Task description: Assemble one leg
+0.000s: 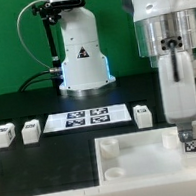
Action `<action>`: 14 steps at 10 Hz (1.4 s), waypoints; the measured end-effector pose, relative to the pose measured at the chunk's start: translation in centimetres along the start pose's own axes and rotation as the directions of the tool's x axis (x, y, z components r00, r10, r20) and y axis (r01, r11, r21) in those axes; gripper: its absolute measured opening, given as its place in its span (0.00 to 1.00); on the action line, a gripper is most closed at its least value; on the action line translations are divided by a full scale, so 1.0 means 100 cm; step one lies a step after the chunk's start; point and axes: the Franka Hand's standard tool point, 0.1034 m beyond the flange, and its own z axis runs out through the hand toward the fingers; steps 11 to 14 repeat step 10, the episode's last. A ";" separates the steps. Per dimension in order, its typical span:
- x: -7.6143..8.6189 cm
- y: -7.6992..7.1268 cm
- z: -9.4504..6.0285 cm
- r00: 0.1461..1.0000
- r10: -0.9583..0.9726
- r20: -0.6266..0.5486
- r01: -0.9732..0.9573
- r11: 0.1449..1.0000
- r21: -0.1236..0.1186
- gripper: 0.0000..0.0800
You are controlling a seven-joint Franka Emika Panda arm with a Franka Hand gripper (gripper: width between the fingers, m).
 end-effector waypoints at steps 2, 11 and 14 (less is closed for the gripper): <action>0.001 -0.001 0.000 0.999 0.039 -0.016 -0.039 0.999 -0.028 0.38; -0.022 0.001 -0.028 0.999 -0.045 0.016 0.045 0.999 -0.001 0.81; -0.022 0.001 -0.028 0.999 -0.045 0.016 0.045 0.999 -0.001 0.81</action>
Offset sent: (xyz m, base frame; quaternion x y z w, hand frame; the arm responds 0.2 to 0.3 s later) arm 0.0000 0.0000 0.0000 0.0000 0.0000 0.2667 0.9638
